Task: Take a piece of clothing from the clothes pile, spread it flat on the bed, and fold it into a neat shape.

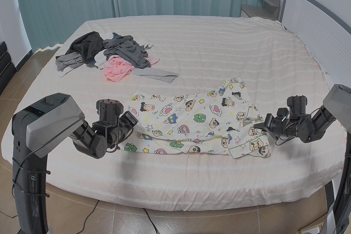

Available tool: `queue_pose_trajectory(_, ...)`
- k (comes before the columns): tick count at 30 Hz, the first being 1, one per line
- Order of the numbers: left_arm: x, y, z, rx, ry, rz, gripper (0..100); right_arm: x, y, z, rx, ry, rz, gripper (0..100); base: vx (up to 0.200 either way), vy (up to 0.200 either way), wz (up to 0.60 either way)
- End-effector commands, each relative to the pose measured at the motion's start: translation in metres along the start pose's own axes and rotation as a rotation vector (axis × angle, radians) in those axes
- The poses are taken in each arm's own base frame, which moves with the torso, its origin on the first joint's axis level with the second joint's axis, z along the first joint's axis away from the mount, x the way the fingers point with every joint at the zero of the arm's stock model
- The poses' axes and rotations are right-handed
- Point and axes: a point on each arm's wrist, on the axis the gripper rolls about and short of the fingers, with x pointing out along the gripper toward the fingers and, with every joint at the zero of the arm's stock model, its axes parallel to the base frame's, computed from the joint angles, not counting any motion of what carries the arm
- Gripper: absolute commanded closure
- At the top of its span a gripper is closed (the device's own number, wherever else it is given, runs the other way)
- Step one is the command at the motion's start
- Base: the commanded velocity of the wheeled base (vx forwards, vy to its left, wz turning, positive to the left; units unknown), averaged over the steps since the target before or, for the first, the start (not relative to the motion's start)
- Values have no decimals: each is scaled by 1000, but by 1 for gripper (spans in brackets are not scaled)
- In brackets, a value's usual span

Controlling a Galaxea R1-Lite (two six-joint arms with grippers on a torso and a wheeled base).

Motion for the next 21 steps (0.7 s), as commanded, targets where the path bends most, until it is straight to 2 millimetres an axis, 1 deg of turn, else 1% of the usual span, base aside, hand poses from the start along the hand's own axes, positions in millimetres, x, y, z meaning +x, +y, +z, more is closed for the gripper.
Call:
queue_pose_trajectory(1, 3, -3, 4, -3, -13, -13, 100, 2, -8, 2, 11, -5, -15, 100, 0, 0, 0)
queue_pose_trajectory(8, 10, -7, 6, -2, -1, 5, 100, -3, -19, 11, 42, -6, -50, 100, 0, 0, 0)
queue_pose_trajectory(16, 11, -5, 3, 3, 19, 22, 100, -3, -21, 9, 49, 2, -56, 100, 0, 0, 0)
queue_pose_trajectory(17, 17, -1, -1, 6, 27, 33, 100, -2, -23, 8, 54, 7, -61, 100, 0, 0, 0)
queue_pose_trajectory(21, 22, 3, -5, 11, 36, 42, 100, 0, -25, 6, 53, 5, -76, 100, 0, 0, 0)
